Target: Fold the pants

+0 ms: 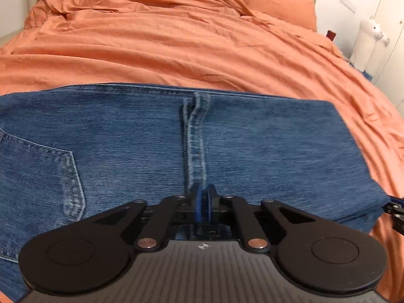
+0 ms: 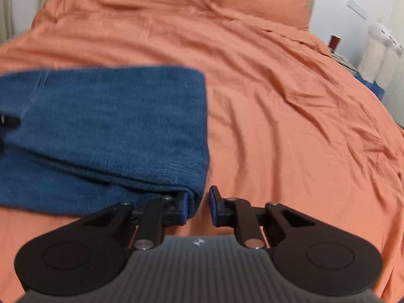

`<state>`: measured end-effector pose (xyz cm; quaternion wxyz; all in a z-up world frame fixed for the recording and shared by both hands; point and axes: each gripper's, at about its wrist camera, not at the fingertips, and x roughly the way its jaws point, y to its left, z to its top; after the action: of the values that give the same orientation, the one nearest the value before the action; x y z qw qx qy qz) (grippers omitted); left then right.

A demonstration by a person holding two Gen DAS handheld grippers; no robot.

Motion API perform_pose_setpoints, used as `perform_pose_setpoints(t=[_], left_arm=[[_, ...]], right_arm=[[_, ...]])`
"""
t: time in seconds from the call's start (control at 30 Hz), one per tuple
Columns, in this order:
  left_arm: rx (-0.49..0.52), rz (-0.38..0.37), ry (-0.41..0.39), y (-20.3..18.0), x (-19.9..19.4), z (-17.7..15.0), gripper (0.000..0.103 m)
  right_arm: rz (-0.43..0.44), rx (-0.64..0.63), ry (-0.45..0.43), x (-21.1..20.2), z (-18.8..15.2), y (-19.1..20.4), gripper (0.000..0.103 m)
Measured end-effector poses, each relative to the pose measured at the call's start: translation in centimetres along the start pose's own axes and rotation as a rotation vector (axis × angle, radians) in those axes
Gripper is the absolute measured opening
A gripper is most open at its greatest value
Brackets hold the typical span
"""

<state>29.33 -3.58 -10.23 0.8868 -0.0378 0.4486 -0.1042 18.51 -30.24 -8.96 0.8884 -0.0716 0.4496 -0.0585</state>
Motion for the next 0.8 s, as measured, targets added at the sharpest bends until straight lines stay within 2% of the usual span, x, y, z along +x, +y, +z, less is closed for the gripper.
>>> perform_pose_setpoints(t=[0.07,0.13,0.23,0.33,0.43,0.53,0.57,0.63,0.7,0.8], left_arm=[[-0.002,-0.001,0.005,0.2,0.2,0.0,0.008],[0.018,0.009,0.010,0.1,0.4,-0.1,0.006],[0.042,0.018,0.006,0.0,0.8,-0.5,0.006],[0.043,0.013,0.007,0.3,0.8,-0.6,0.006],[0.034,0.013,0.008,0.5,0.4,-0.7,0.006],[0.044,0.044,0.007,0.5,0.2,-0.7,0.007],[0.039,0.054,0.007,0.5,0.1,-0.7,0.007],[0.024,0.076,0.010,0.6,-0.4,-0.7,0.007],[0.015,0.087,0.015,0.6,-1.0,-0.9,0.007],[-0.028,0.077,-0.016,0.8,-2.8,-1.1,0.008]], right_arm=[[0.003,-0.030,-0.015,-0.4,-0.1,0.1,0.000],[0.005,-0.041,-0.043,-1.4,-0.3,-0.4,0.000],[-0.006,-0.142,0.014,-0.5,-0.9,0.3,0.000],[-0.008,-0.177,0.054,0.3,-1.1,0.7,0.000],[0.044,-0.090,0.078,0.3,-1.0,-0.7,0.000],[0.086,-0.007,0.114,0.0,-1.0,-2.1,0.000],[0.082,0.010,0.127,-0.1,-1.2,-2.3,0.000],[0.004,0.022,0.147,-0.2,-1.3,-2.5,0.000],[-0.022,0.057,0.112,-1.1,-1.2,-3.1,0.000],[-0.046,0.066,-0.019,-3.5,-1.0,-3.0,0.000]])
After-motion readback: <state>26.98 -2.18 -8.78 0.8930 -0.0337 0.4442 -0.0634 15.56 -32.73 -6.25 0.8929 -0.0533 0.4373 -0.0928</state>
